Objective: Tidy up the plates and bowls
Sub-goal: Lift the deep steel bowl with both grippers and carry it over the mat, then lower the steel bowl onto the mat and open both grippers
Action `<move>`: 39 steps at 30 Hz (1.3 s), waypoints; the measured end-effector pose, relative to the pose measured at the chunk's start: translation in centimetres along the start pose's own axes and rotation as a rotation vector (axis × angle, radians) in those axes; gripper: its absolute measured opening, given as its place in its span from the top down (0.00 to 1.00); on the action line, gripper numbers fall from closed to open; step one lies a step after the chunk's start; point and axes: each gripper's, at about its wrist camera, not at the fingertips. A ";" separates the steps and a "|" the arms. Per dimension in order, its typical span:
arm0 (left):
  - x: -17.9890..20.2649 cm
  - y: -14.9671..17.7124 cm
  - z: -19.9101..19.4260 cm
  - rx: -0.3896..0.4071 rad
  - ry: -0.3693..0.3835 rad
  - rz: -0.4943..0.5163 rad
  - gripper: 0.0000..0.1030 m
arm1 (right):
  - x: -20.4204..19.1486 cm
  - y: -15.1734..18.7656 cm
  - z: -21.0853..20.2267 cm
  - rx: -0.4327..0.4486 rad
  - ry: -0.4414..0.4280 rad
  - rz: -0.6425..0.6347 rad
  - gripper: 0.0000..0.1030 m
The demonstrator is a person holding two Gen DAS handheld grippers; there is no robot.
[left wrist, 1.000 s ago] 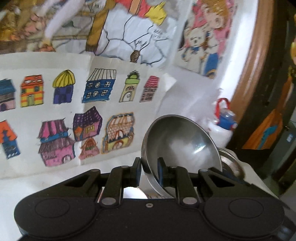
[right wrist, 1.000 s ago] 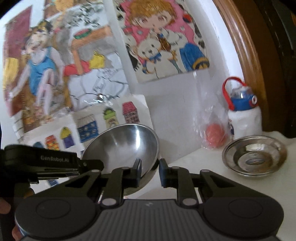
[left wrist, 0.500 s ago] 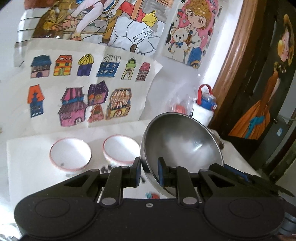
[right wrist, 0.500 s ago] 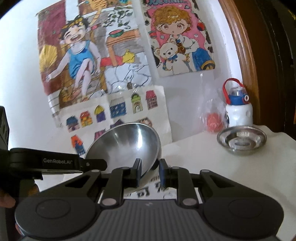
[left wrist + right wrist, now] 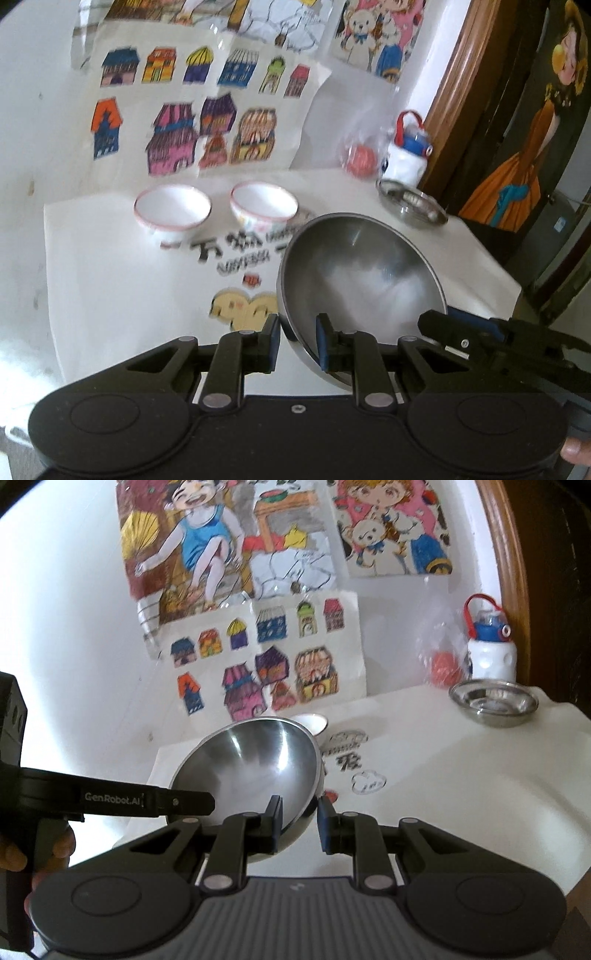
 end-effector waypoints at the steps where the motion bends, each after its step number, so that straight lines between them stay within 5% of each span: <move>1: -0.2 0.3 0.0 -0.014 0.001 -0.007 0.79 | -0.2 0.2 0.0 -0.010 -0.003 -0.002 0.78; 29: -2.5 2.8 1.3 -0.107 -0.025 -0.037 0.77 | -1.9 2.5 2.4 -0.118 -0.019 -0.118 0.70; 39: -2.6 3.2 1.1 -0.074 0.012 0.010 0.62 | -1.9 2.5 2.6 -0.123 -0.045 -0.151 0.59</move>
Point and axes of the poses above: each gripper's, at about its wrist camera, not at the fingertips, and z roughly the way its jaws point, x to its right, y to its underside, and after that the axes turned 5 degrees about z, right-handed
